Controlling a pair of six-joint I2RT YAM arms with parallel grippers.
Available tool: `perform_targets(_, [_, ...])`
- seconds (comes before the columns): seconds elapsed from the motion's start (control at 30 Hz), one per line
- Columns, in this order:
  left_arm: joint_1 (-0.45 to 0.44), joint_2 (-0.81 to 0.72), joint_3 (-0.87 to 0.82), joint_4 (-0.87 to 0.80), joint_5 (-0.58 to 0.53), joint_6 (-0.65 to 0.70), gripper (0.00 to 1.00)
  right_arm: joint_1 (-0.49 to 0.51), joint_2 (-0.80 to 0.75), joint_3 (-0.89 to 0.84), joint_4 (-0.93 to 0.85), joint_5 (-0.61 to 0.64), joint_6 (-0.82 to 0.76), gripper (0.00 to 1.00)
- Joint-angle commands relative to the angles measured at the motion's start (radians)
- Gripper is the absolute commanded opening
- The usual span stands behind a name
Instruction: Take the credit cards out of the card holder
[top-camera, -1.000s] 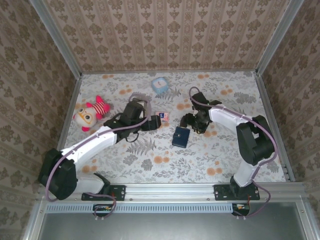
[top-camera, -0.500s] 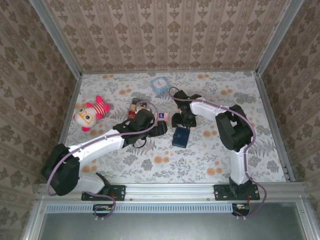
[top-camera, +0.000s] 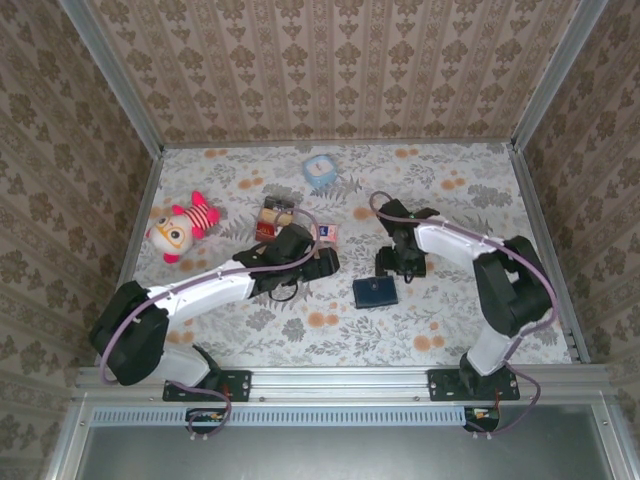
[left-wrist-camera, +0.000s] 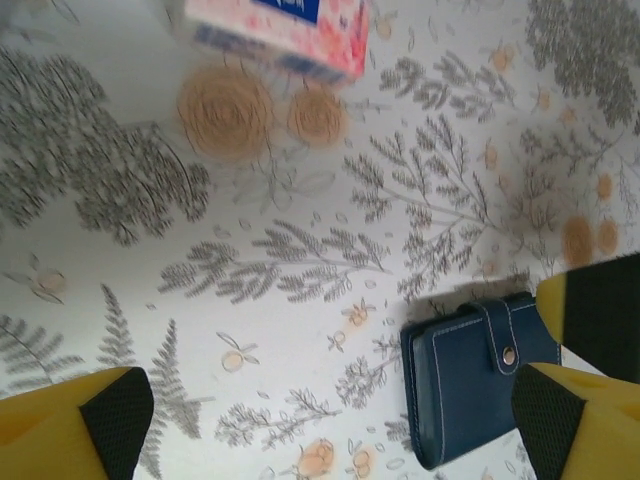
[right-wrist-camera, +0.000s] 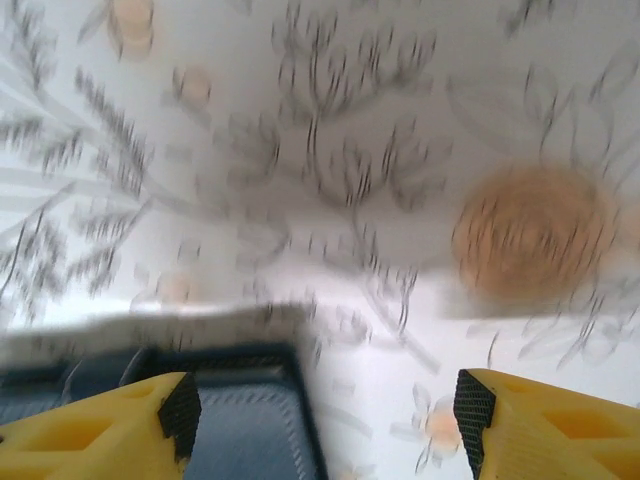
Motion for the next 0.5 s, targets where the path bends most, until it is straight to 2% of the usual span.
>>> perform_targets(0.0, [-0.029, 0.017, -0.029, 0.021, 0.073, -0.071, 0.93, 0.010, -0.077, -0.096, 0.059, -0.178, 0.074, 0.67])
perform_targets(0.13, [-0.065, 0.024, -0.048, 0.031, 0.112, -0.129, 0.90, 0.013, -0.131, -0.215, 0.180, -0.317, 0.142, 0.58])
perform_targets(0.33, [-0.135, 0.035, -0.080, 0.110, 0.106, -0.203, 0.84, 0.056, -0.164, -0.328, 0.373, -0.403, 0.267, 0.56])
perform_targets(0.47, [-0.148, 0.034, -0.131, 0.193, 0.096, -0.275, 0.79, 0.111, -0.157, -0.366, 0.561, -0.487, 0.362, 0.55])
